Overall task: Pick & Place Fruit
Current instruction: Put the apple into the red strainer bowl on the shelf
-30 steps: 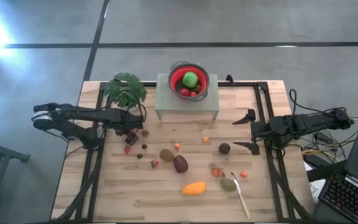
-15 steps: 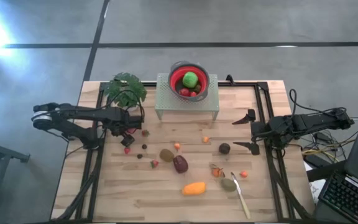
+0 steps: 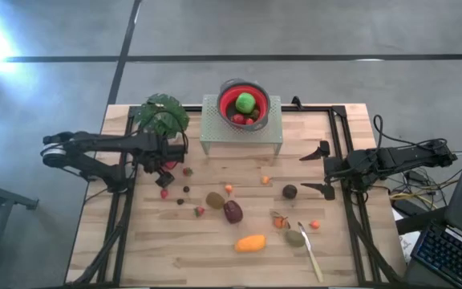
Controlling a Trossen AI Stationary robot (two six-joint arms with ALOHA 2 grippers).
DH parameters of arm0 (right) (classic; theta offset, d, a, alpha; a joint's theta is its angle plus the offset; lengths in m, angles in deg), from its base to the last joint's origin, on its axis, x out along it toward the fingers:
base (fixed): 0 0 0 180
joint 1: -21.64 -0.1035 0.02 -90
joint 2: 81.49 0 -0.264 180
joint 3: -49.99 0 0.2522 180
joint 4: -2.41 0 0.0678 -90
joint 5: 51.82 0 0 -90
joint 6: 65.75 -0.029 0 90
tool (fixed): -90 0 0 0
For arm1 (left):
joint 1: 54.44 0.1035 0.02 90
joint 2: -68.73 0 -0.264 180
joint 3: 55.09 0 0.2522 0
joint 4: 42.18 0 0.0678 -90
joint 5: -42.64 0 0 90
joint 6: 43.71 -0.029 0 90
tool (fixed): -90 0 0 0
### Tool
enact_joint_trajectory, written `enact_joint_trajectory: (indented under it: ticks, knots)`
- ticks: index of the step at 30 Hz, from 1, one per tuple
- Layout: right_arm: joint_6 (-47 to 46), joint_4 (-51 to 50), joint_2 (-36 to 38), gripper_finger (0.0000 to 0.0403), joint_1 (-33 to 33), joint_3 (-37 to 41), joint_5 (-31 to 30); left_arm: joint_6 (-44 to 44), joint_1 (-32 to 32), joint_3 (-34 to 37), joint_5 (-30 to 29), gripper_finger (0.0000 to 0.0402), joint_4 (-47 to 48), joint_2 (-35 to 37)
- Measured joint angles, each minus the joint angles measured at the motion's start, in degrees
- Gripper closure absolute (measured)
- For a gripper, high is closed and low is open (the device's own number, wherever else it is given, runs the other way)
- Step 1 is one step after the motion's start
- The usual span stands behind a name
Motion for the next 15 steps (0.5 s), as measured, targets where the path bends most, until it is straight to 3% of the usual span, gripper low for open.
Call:
enact_joint_trajectory:
  ticks: [8,15]
  knots:
    - [0.0,0.0,0.0,0.0003,0.0,0.0,0.0,-1.6,0.0,-5.3,-2.9,0.0003,-0.9,0.0]
    - [0.0,0.0,0.0,0.0003,0.0,0.0,0.0,-6.8,0.0,-5.8,-8.5,0.0003,-6.1,0.0]
